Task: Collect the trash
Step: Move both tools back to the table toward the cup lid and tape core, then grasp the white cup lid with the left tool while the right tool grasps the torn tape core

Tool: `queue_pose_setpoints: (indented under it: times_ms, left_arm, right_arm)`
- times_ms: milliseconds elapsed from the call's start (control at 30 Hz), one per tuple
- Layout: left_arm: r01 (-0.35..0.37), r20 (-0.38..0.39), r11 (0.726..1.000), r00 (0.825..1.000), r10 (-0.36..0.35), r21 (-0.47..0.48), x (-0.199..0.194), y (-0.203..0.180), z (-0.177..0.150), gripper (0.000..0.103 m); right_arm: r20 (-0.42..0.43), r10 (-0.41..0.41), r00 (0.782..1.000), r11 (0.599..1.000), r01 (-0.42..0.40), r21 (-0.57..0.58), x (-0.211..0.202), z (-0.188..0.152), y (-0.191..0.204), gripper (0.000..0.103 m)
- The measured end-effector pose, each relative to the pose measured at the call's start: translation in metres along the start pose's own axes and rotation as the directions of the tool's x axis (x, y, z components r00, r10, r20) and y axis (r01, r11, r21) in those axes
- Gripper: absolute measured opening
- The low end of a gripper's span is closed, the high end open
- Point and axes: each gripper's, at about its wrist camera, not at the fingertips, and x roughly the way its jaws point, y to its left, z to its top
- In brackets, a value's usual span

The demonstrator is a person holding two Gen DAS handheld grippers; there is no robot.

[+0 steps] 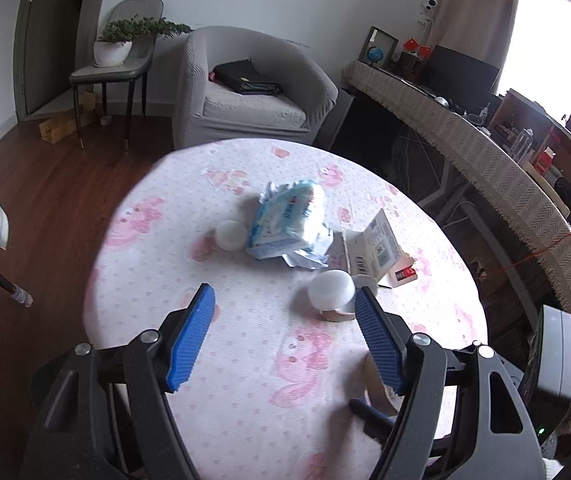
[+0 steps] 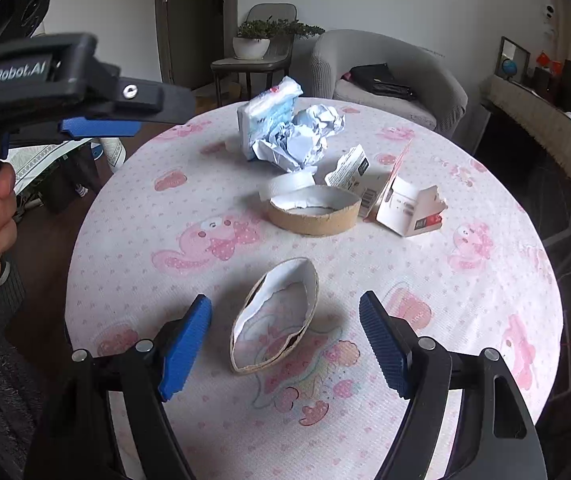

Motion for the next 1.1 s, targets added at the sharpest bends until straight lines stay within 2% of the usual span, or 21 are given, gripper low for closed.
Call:
queue_pose_setpoints:
  times_ms: [200, 333, 400, 600, 700, 967, 1100]
  left_arm:
    - [0.055, -0.033, 0.998, 0.998, -0.056, -0.016, 0.025, -0.015, -0.001, 0.072]
    - [0.049, -0.044, 0.999, 0.998, -0.049, 0.005, 0.040, -0.026, -0.003, 0.065]
    - [0.051, -0.051, 0.999, 0.997, -0.051, -0.007, 0.047, -0.027, -0.004, 0.063]
    - [0.070, -0.026, 0.995, 0.997, -0.072, -0.064, 0.056, -0.026, -0.001, 0.055]
    - [0.058, -0.023, 0.995, 0.998, -0.060, -0.079, 0.060, -0.026, 0.001, 0.052]
    - [0.054, -0.047, 0.993, 0.997, -0.059, -0.107, 0.074, -0.029, -0.001, 0.051]
    - [0.052, -0.051, 0.990, 0.997, -0.059, -0.134, 0.080, -0.027, -0.003, 0.042]
  right_arm:
    - [0.005, 0.054, 0.999, 0.999, -0.054, 0.006, -0.001, -0.001, -0.009, 0.056]
    - [0.010, 0.085, 0.996, 0.996, -0.086, 0.040, -0.003, -0.001, -0.024, 0.039]
    - [0.008, 0.074, 0.997, 0.997, -0.075, 0.033, -0.004, -0.002, -0.028, 0.032]
    - [0.009, 0.067, 0.998, 0.997, -0.067, 0.034, -0.011, -0.010, -0.039, 0.030]
    - [0.009, 0.073, 0.997, 0.996, -0.073, 0.043, -0.013, -0.012, -0.046, 0.030]
    - [0.012, 0.082, 0.997, 0.995, -0.083, 0.057, -0.015, -0.015, -0.056, 0.030]
    - [0.012, 0.087, 0.996, 0.995, -0.087, 0.058, -0.017, -0.016, -0.058, 0.030]
